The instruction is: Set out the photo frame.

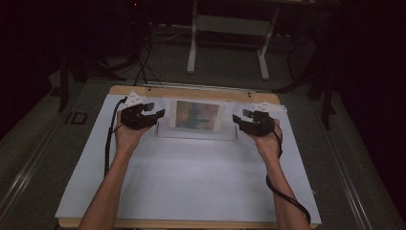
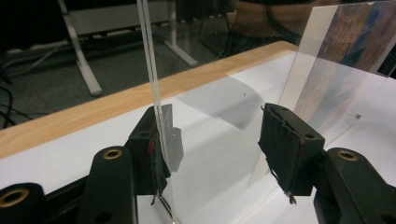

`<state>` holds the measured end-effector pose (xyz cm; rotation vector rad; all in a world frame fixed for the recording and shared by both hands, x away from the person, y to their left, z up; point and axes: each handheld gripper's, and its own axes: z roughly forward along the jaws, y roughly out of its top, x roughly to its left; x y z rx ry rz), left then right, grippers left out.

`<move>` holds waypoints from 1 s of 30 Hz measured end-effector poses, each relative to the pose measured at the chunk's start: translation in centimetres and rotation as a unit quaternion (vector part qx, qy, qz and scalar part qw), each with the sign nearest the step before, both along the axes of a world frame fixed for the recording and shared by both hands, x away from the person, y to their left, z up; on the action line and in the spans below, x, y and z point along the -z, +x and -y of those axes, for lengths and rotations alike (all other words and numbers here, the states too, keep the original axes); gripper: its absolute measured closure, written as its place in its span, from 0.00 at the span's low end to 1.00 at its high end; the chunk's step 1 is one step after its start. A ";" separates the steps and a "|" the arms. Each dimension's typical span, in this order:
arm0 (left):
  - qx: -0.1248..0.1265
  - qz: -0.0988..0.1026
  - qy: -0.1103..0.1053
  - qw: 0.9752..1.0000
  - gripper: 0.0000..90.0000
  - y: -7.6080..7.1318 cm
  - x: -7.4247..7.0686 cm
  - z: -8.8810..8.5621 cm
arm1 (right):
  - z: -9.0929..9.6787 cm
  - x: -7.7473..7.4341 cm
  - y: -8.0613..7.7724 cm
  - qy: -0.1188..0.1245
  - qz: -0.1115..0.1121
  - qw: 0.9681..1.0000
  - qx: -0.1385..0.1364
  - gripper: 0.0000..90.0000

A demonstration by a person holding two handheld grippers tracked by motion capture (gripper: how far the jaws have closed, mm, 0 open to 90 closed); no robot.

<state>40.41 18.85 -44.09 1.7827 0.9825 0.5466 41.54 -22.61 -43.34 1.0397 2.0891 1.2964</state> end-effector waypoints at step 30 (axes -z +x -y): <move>0.000 -0.075 -0.010 0.997 0.50 -2.6 -1.2 0.4 | 1.2 -0.5 -2.5 0.023 -0.051 0.998 -0.018 0.53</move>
